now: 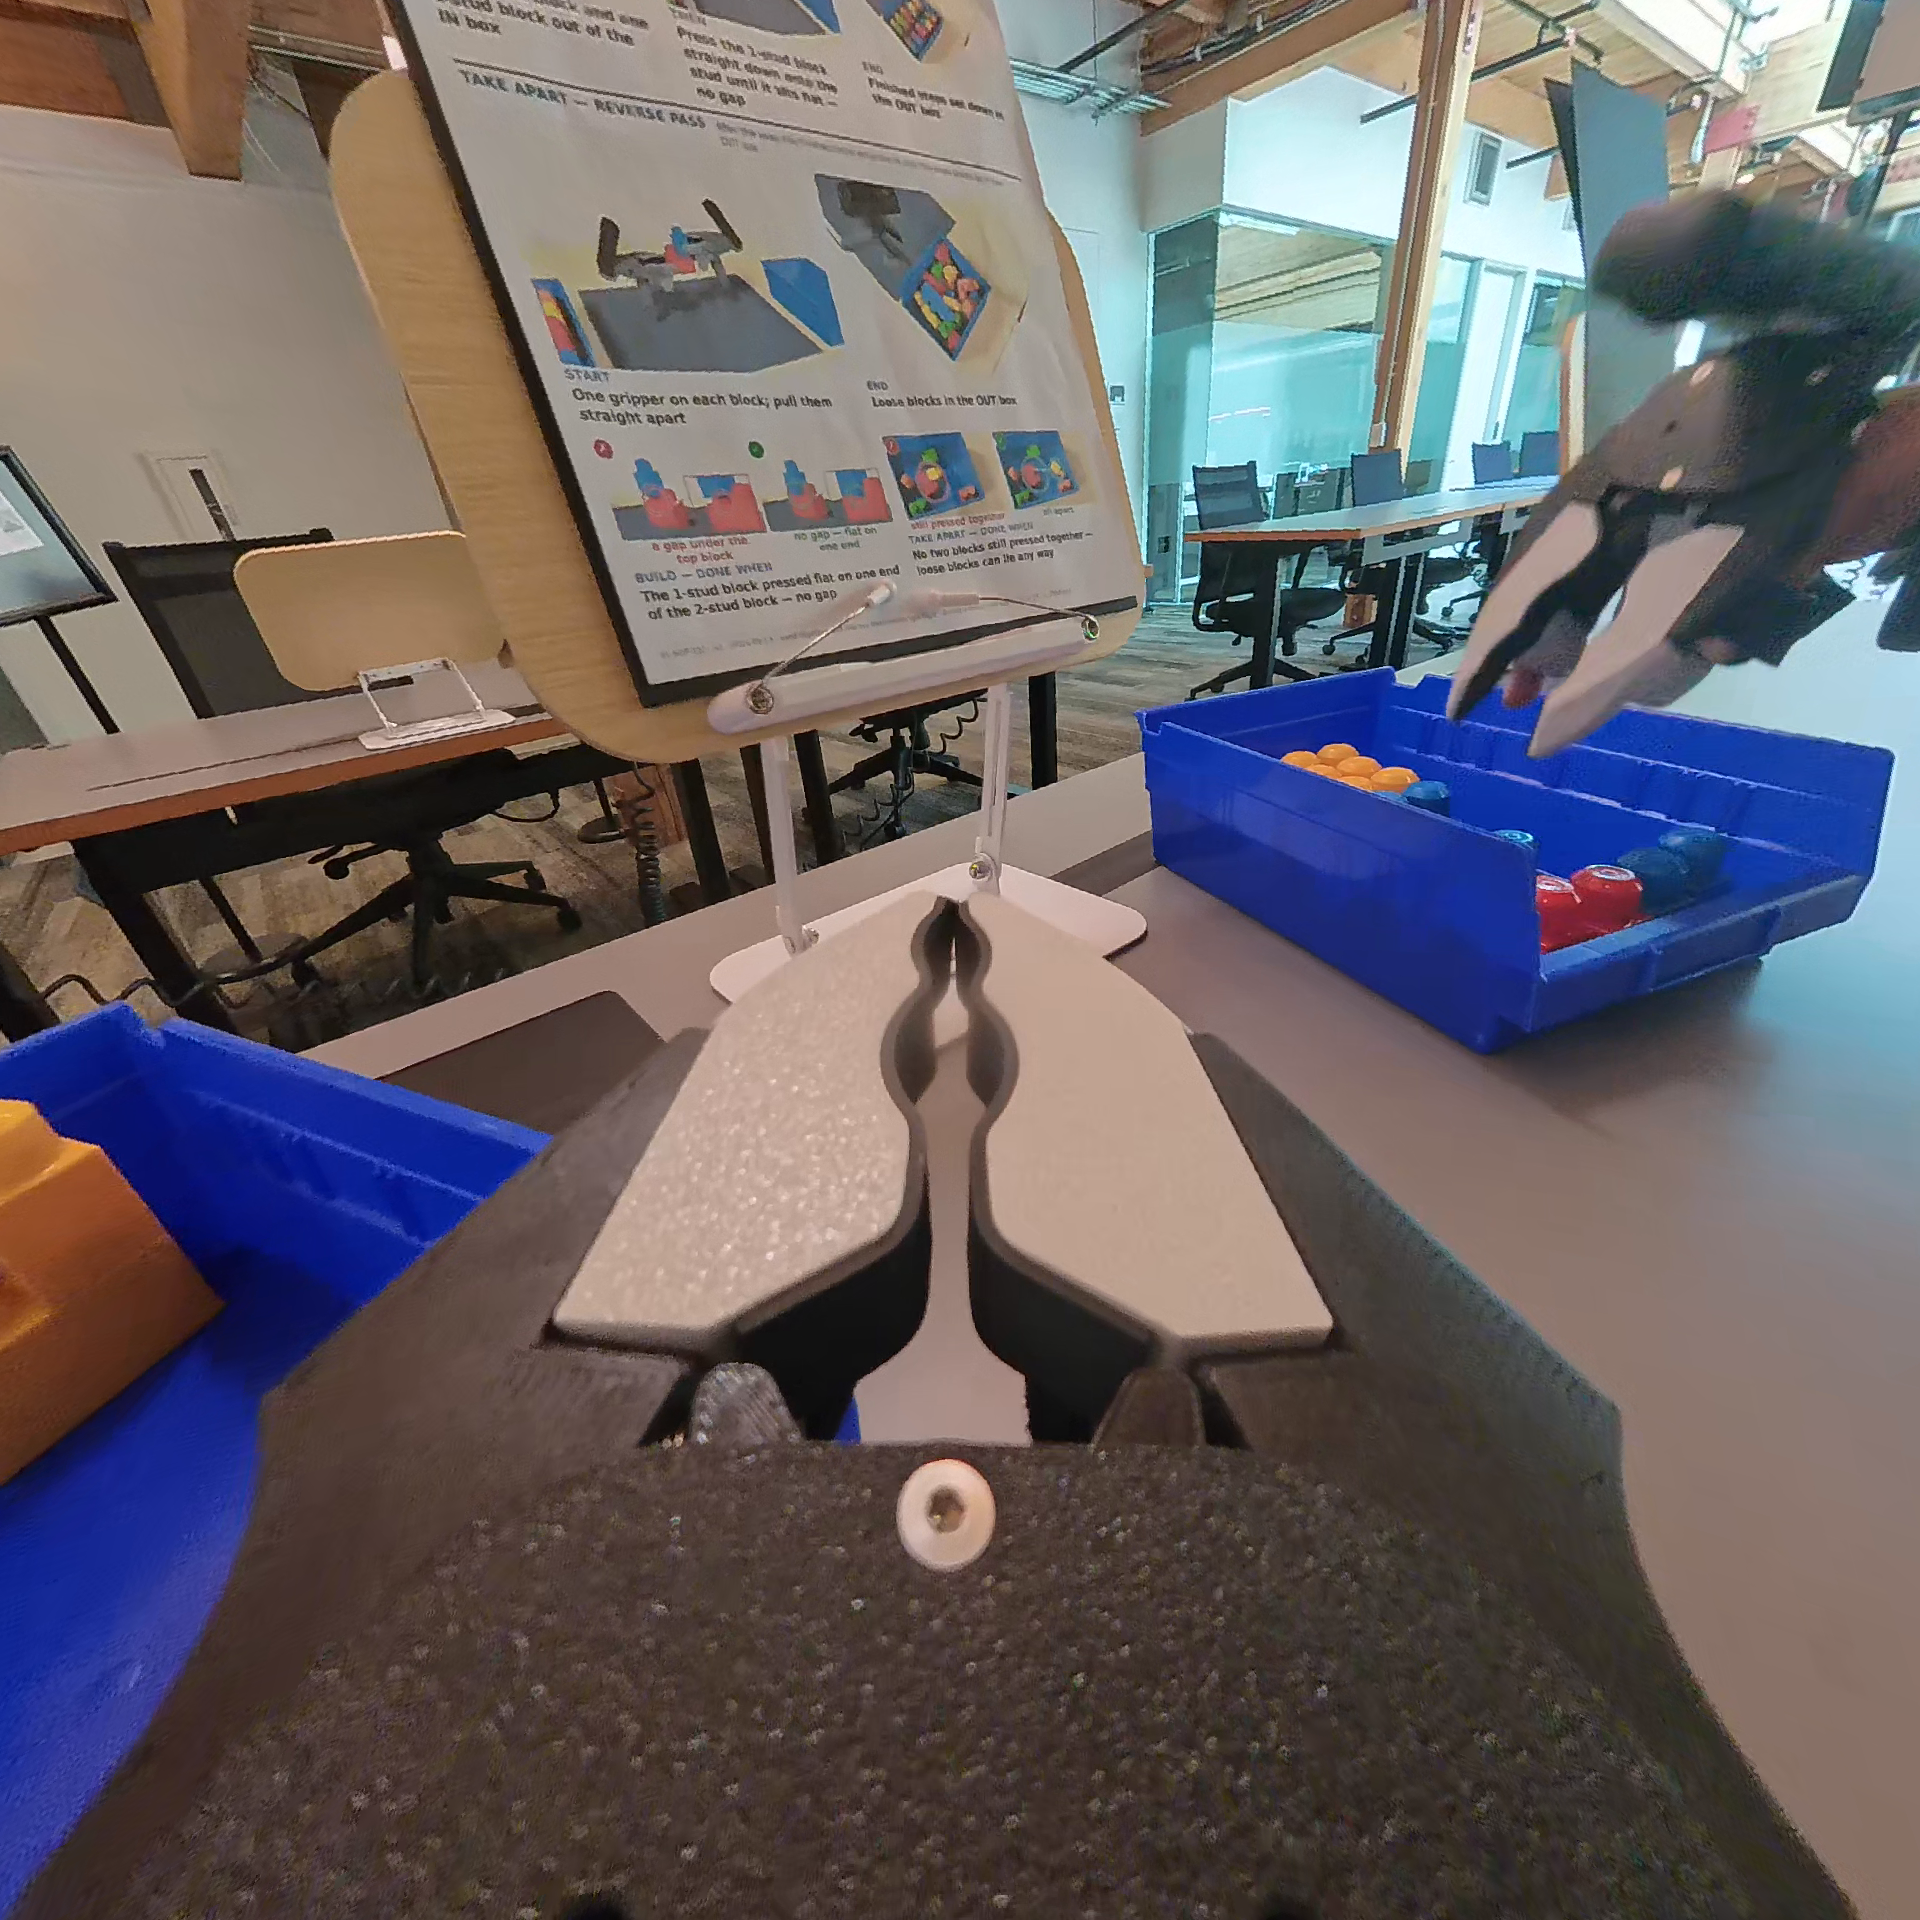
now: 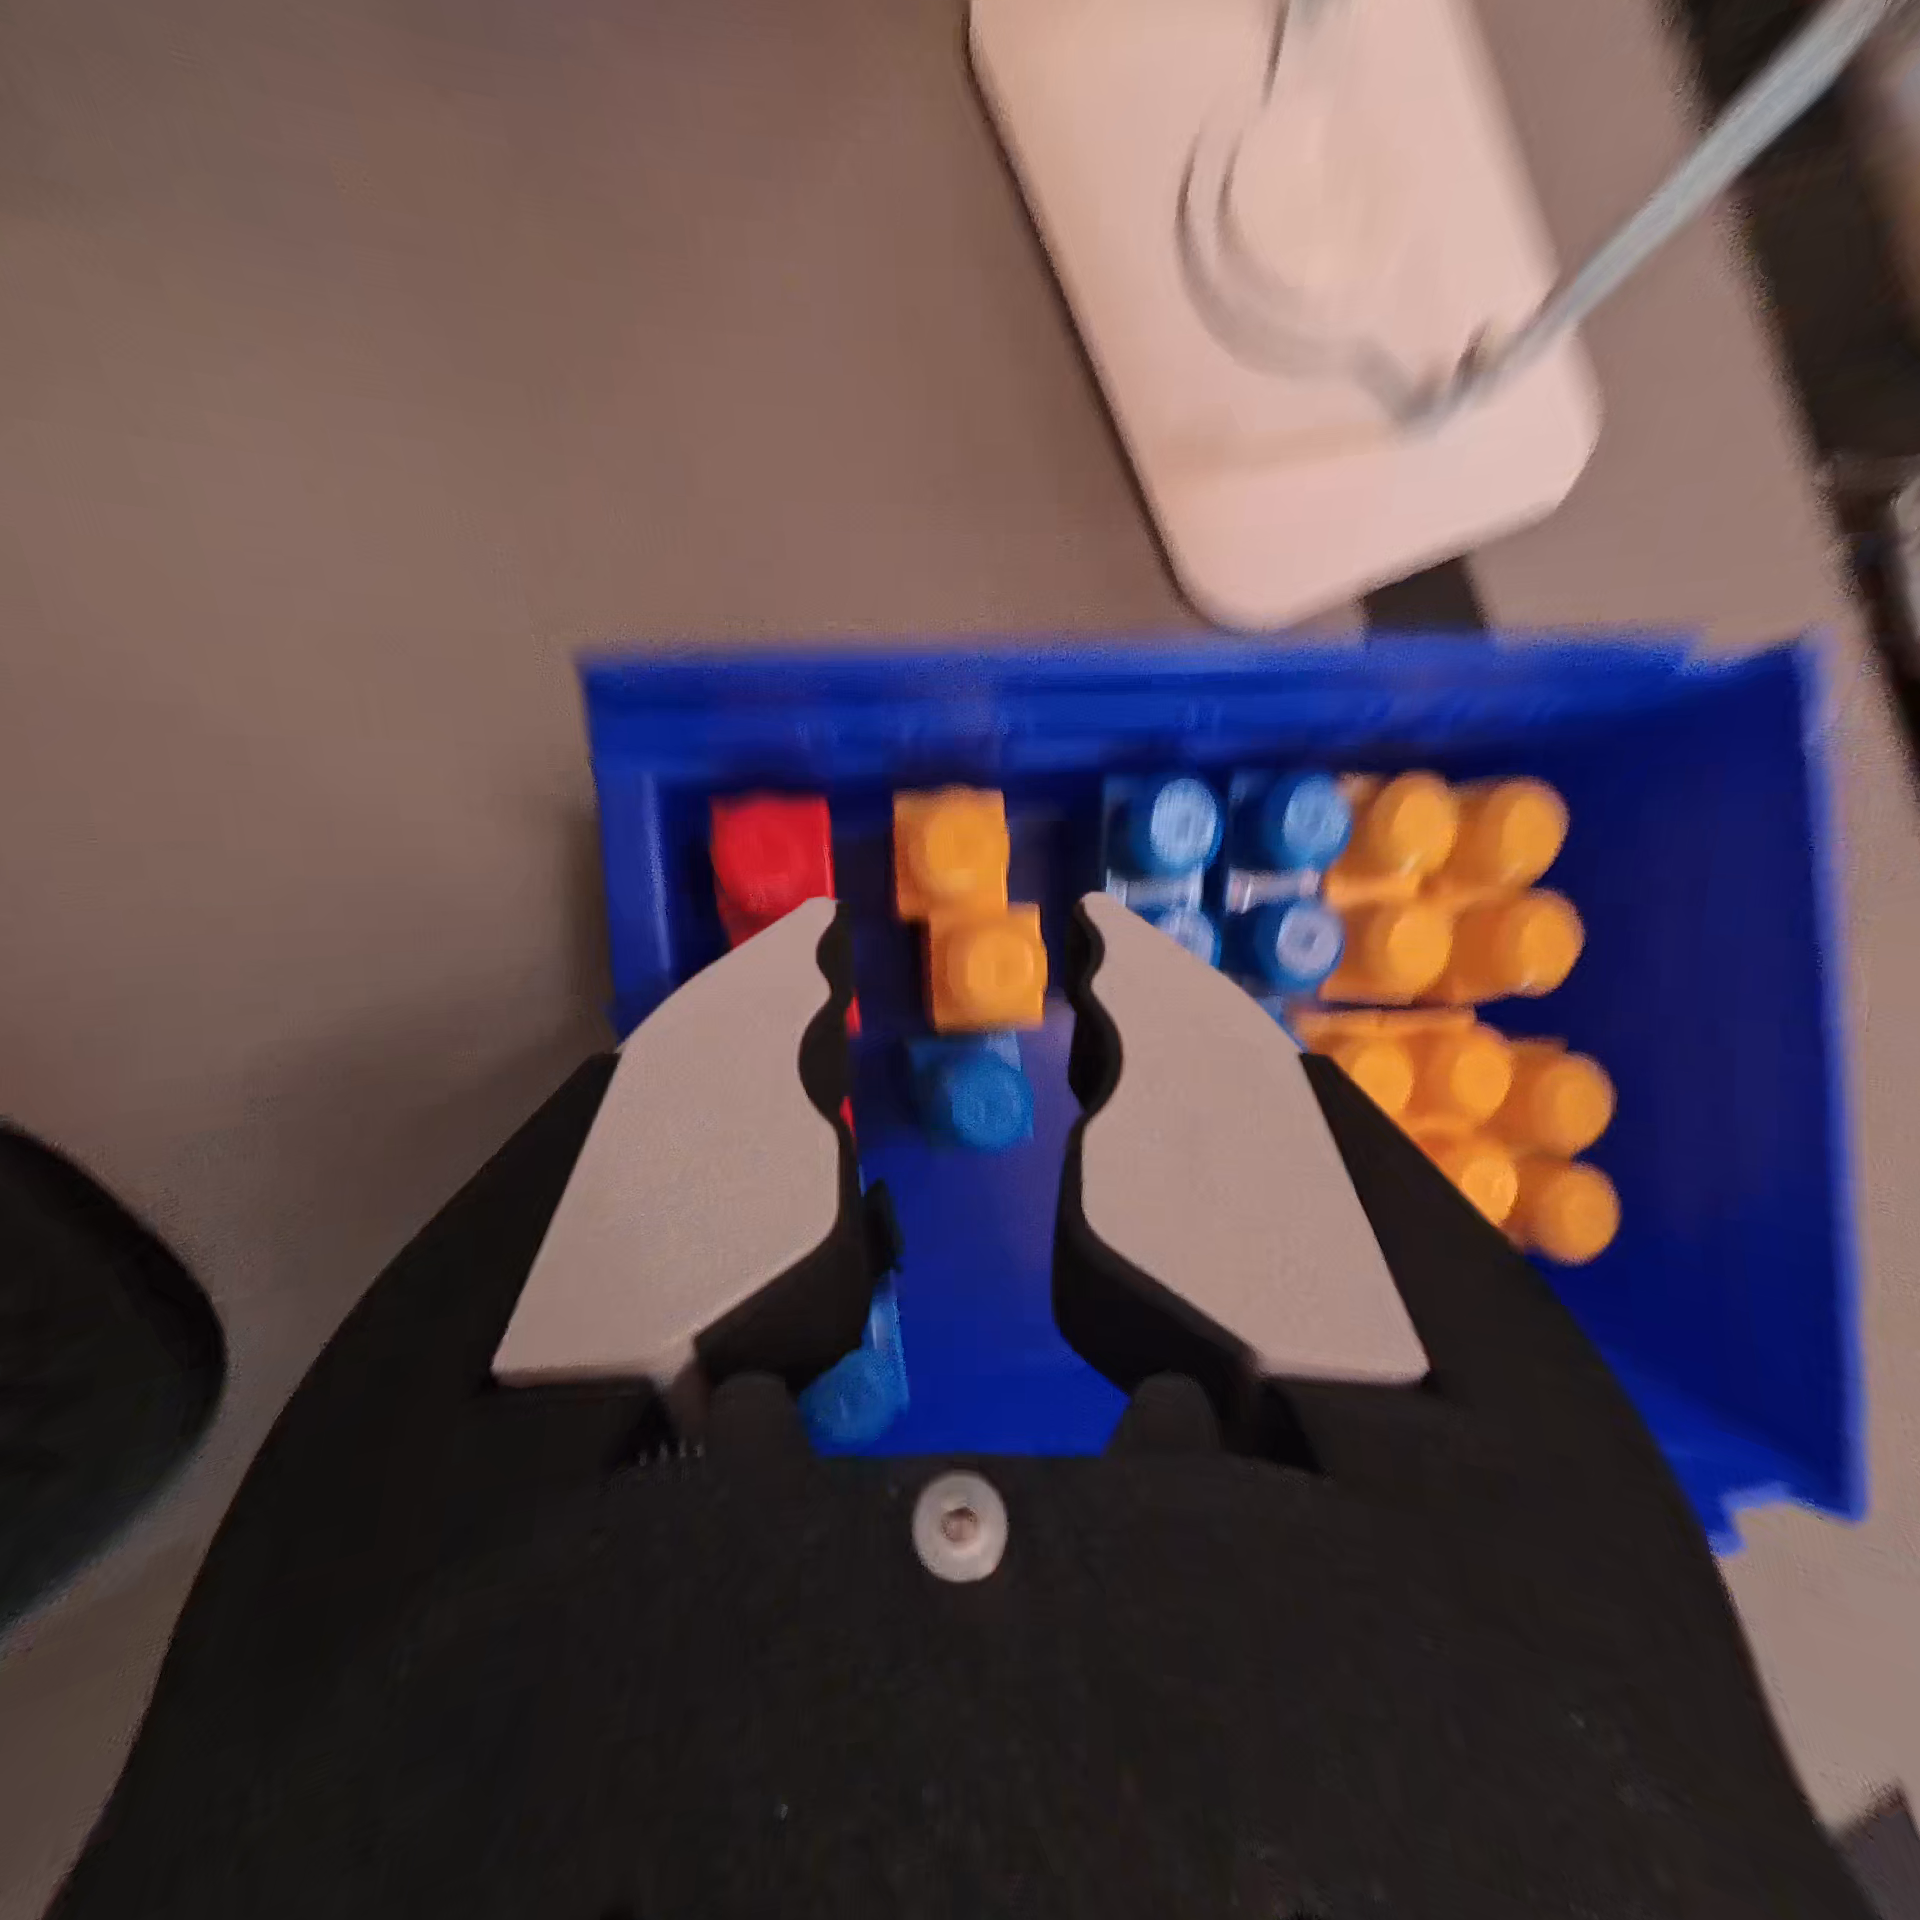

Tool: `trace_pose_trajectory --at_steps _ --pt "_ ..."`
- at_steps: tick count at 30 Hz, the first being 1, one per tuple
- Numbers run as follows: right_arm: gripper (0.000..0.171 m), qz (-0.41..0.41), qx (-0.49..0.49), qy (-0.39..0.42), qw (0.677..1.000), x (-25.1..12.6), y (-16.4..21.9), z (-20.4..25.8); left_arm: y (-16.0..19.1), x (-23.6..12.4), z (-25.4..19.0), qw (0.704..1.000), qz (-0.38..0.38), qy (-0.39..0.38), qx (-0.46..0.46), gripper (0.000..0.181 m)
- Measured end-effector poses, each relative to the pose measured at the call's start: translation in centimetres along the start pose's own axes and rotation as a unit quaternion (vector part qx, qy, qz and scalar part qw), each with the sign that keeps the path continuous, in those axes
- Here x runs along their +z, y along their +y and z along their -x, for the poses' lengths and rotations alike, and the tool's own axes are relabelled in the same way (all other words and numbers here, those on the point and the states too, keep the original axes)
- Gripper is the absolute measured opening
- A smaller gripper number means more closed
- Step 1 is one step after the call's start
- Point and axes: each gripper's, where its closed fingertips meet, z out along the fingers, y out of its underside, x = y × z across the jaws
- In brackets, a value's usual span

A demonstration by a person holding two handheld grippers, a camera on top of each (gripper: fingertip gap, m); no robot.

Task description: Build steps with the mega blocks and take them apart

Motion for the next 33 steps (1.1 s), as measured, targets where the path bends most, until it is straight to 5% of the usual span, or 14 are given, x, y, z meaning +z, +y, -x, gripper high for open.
trace_pose_trajectory --at_steps 6,11,16,24,33 --pt "0.032 -0.303 0.019 0.095 0.948 -3.3 -12.8 3.4 0.1 -0.1 0.2 1.000 0.003 -0.005 -0.003 0.000" --pt "0.015 -0.443 0.099 0.140 0.880 -2.8 -16.4 6.1 0.3 -0.1 0.3 1.000 0.008 -0.008 0.000 0.000" --pt "0.000 -0.465 0.157 0.210 0.846 0.0 -14.1 6.0 0.4 -0.2 1.0 1.000 0.009 -0.021 -0.003 0.000" --pt "0.000 -0.444 0.178 0.249 0.842 1.1 -11.5 4.2 0.8 -0.7 4.0 0.995 0.016 -0.099 -0.013 0.000" --pt "0.000 -0.462 0.174 0.248 0.834 -0.3 -11.1 4.0 -0.8 -0.8 13.6 0.977 0.042 -0.194 -0.074 0.011"
